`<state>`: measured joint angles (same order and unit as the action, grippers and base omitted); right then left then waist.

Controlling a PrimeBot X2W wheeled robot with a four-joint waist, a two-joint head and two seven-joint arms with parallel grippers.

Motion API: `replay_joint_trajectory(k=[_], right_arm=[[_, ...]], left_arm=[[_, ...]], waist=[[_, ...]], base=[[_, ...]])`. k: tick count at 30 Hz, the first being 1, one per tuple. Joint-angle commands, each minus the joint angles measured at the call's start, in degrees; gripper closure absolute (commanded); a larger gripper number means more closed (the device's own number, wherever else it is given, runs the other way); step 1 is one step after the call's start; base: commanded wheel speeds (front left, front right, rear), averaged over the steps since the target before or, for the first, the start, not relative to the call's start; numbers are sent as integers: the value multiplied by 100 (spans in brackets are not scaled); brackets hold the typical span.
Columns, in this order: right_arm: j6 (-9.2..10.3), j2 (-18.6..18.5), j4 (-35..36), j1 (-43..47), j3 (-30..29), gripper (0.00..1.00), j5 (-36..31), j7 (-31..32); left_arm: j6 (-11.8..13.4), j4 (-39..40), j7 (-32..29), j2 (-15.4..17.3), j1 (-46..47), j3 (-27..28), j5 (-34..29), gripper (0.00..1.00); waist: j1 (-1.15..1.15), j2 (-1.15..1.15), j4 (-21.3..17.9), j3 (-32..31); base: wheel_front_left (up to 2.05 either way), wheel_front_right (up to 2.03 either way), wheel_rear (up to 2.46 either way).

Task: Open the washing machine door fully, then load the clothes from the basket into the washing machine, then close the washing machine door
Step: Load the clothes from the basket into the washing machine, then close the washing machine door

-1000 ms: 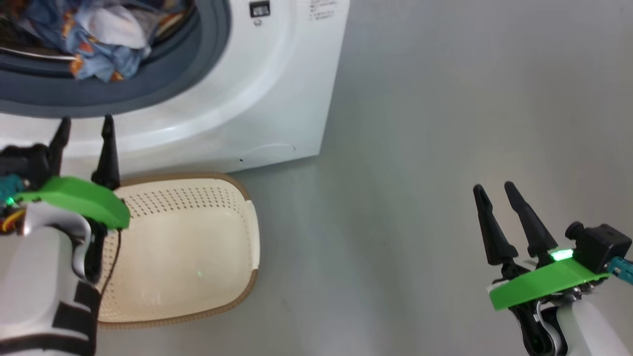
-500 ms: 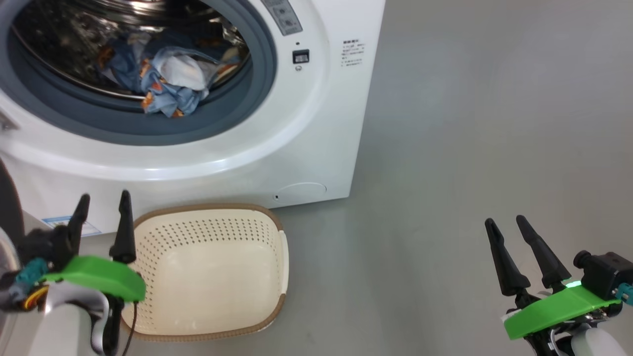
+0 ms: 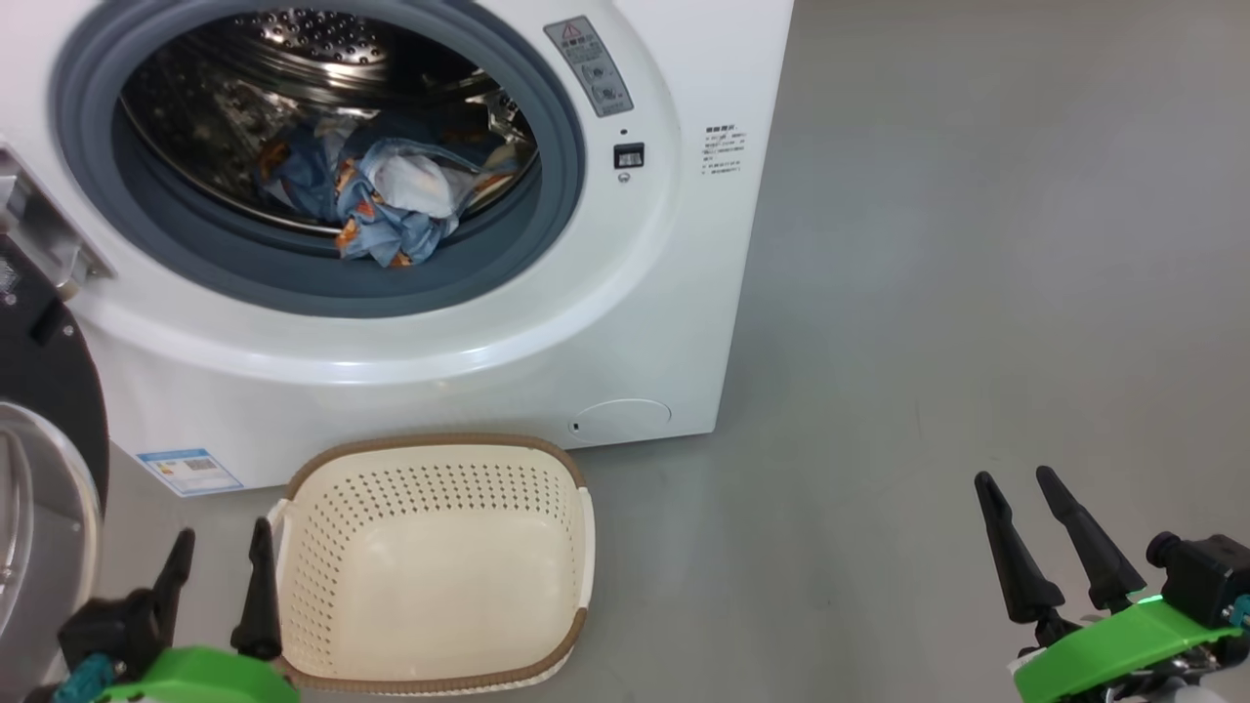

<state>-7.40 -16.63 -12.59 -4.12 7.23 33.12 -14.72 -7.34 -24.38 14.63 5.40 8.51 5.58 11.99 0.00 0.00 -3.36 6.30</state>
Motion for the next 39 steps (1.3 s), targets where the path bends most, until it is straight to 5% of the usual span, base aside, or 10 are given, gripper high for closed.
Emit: replay_joint_trajectory(k=[1,39], right_arm=[[-9,-126,119,88,87,0,108,-28],[-9,-122,188,292,-43,0,125,-28]], left_arm=[[-14,180,37,101,-5,220,-36,0],[-14,879,37,-104,-676,465,-62,0]], waist=[[0,0,25,-46],[0,0,123,-79]], base=[[0,0,0],[-17,17,0]])
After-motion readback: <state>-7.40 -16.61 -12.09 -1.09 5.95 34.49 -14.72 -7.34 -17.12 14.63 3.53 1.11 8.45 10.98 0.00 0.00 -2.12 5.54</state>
